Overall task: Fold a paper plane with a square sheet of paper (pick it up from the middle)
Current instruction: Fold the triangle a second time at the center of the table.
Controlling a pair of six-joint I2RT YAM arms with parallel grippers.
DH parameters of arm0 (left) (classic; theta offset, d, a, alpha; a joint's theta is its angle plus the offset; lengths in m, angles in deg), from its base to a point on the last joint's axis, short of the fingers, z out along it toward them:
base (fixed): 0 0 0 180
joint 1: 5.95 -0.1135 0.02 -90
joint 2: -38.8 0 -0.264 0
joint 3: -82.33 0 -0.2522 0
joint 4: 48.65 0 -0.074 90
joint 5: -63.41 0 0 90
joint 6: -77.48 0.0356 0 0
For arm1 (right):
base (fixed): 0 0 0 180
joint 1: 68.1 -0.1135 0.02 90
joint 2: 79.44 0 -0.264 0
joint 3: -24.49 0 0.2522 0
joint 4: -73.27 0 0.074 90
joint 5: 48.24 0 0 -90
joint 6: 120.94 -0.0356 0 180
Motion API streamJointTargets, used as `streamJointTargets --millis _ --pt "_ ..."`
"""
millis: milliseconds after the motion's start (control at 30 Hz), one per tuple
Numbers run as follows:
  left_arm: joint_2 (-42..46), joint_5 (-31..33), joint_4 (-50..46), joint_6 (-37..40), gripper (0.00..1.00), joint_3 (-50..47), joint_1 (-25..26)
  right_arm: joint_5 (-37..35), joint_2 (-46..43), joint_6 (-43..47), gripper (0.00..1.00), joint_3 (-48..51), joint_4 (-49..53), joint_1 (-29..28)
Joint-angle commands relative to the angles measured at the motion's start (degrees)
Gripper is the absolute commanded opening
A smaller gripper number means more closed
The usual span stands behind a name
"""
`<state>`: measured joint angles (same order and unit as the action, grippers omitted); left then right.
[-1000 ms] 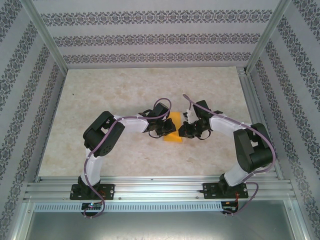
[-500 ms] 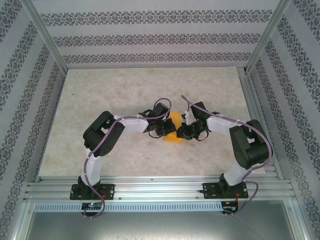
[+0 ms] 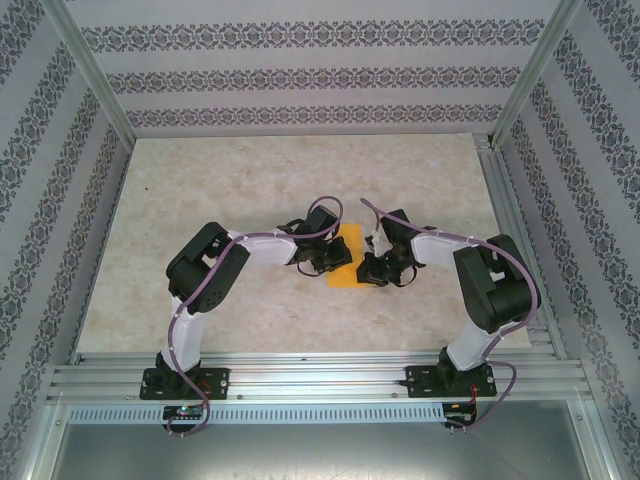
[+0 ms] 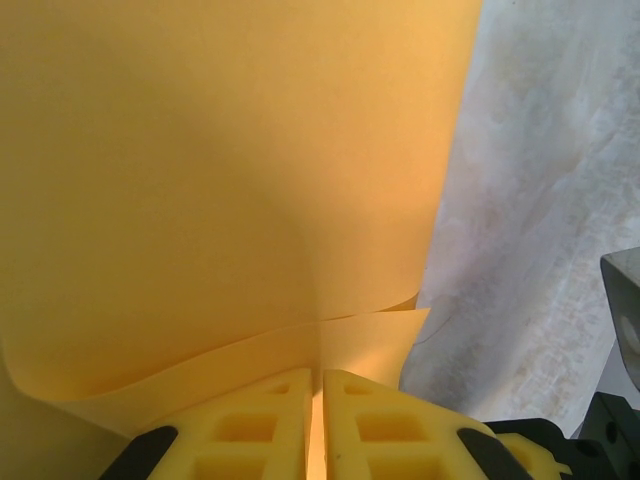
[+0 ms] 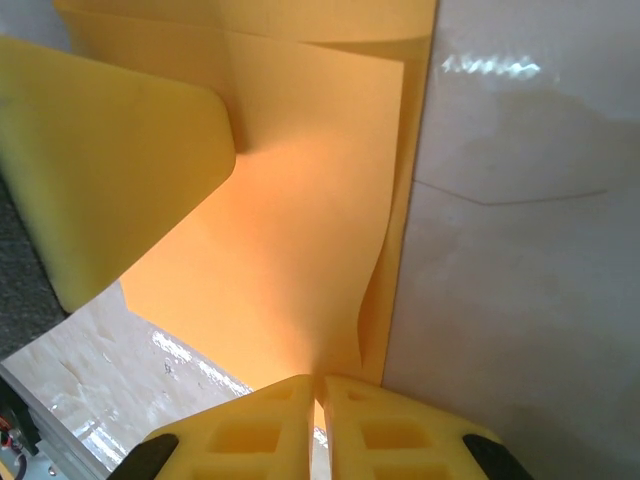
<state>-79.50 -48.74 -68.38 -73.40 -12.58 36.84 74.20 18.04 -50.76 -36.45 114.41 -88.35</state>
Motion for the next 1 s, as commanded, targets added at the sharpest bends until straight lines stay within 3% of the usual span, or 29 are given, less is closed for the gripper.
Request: streamJointTargets --millis 0,67,333,400,533,733,900,967 --pt "-1.8 0.2 -1.0 1.2 0.15 0.1 0.8 -5.8 1.9 1.4 0.13 0.7 4.1 -0.6" --pt "-1.9 0.0 -0.9 1.3 0.14 0.1 0.8 -8.0 1.7 1.8 0.12 0.5 5.6 -0.8" --pt "-1.6 0.1 -0.6 1.1 0.15 -0.1 0.8 -3.9 -7.3 0.7 0.16 -1.9 4.6 -1.2" --pt "-1.4 0.1 -0.3 1.0 0.15 0.1 0.8 -5.6 -8.8 0.8 0.20 -2.4 5.3 -1.1" --pt "-0.6 0.1 0.3 1.0 0.15 0.0 0.8 -8.7 -8.0 0.8 0.25 -2.7 4.8 -0.1" --pt "0.1 0.3 1.0 0.8 0.15 -0.3 0.8 -4.4 -4.1 0.1 0.29 -4.0 1.3 0.8" --pt "0.1 0.4 1.9 0.2 0.15 -0.6 0.8 -1.7 -3.7 -0.6 0.15 -4.5 0.1 0.5" --pt "0.2 0.4 1.8 0.2 0.15 -0.6 0.8 -1.6 -4.5 -0.9 0.15 -4.2 0.0 0.5"
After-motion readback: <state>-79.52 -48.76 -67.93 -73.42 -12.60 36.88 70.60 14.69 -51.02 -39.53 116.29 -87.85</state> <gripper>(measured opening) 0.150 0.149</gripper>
